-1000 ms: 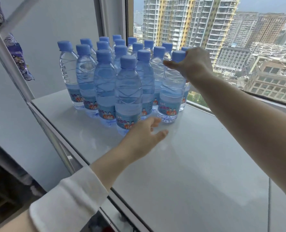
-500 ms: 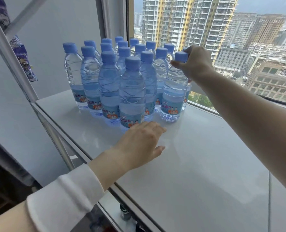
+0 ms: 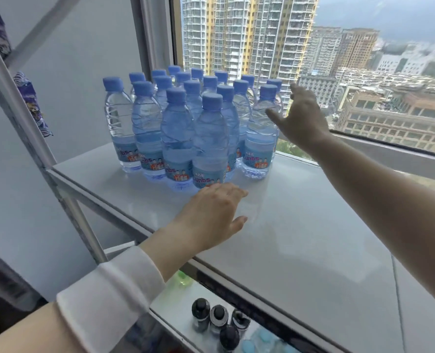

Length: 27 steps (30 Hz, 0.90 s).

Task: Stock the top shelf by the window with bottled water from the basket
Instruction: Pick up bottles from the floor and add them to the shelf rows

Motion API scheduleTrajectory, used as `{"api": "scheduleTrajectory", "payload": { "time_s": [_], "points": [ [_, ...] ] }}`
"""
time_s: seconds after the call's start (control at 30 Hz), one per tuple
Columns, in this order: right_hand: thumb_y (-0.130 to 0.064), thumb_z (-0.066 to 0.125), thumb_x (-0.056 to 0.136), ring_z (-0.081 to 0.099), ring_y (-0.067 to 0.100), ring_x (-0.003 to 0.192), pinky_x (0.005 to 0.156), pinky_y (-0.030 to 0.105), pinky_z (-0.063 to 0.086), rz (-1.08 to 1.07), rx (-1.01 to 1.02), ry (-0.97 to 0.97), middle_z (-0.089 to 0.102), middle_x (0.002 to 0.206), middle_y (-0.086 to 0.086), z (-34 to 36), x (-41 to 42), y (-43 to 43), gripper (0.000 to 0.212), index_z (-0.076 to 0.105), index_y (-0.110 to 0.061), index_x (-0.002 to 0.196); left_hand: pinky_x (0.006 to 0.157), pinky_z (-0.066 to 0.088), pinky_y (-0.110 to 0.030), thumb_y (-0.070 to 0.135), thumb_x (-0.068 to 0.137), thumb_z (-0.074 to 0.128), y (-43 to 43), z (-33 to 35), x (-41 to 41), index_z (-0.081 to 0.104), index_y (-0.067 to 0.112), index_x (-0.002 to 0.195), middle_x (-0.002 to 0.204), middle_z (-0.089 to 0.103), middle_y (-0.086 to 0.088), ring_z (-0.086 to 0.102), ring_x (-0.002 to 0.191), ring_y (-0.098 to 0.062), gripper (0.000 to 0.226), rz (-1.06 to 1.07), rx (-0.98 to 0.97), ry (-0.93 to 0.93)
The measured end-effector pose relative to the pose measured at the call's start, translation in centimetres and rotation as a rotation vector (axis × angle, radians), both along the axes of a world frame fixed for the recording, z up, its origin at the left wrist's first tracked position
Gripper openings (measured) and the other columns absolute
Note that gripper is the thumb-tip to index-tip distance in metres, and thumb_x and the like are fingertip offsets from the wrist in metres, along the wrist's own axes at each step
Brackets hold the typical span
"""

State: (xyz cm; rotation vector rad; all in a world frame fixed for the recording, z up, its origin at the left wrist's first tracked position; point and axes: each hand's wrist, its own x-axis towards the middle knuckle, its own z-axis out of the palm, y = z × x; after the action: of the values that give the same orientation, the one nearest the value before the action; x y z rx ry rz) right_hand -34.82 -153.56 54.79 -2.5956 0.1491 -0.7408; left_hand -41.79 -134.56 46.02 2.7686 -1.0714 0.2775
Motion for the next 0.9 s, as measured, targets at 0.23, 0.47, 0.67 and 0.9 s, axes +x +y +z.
{"api": "scheduleTrajectory", "payload": {
  "time_s": [0.23,0.47,0.67,0.9],
  "points": [
    [-0.034,0.053,0.089,0.035,0.034,0.131,0.109,0.041,0.026,-0.148,-0.243,0.107,0.04,0.141,0.019,-5.5,-10.3,4.9,0.066,0.027,-0.006,0.143,0.107,0.029,-0.03,0.035,0.092,0.045,5.8,-0.1,-1.5,0.035,0.015,0.139,0.142,0.042,-0.004,0.04,0.13,-0.02,0.051,-0.094,-0.022,0.037],
    [-0.04,0.043,0.093,0.015,0.034,0.143,0.116,0.05,0.009,-0.205,-0.344,0.229,0.025,0.152,0.018,-8.1,-19.0,11.5,0.065,0.022,-0.007,0.145,0.108,0.03,-0.034,0.034,0.091,0.049,12.2,-0.2,-4.9,0.04,0.013,0.137,0.141,0.046,-0.005,0.042,0.13,-0.021,0.052,-0.118,-0.046,0.012],
    [-0.036,0.047,0.092,0.018,0.038,0.141,0.116,0.049,0.013,-0.15,-0.377,0.227,0.03,0.149,0.021,-12.4,-23.6,16.4,0.065,0.026,-0.003,0.143,0.107,0.033,-0.038,0.032,0.088,0.054,17.5,-3.7,-8.7,0.049,0.008,0.131,0.136,0.051,-0.013,0.047,0.127,-0.028,0.049,-0.063,-0.107,0.018],
    [-0.03,0.057,0.089,0.031,0.044,0.135,0.111,0.054,0.025,-0.109,-0.356,0.254,0.041,0.14,0.026,-21.3,-28.9,25.4,0.061,0.038,0.003,0.136,0.107,0.025,-0.042,0.032,0.089,0.052,25.8,-9.3,-11.8,0.046,0.01,0.132,0.138,0.048,-0.011,0.044,0.128,-0.028,0.049,-0.043,-0.038,0.088]
  ]
}}
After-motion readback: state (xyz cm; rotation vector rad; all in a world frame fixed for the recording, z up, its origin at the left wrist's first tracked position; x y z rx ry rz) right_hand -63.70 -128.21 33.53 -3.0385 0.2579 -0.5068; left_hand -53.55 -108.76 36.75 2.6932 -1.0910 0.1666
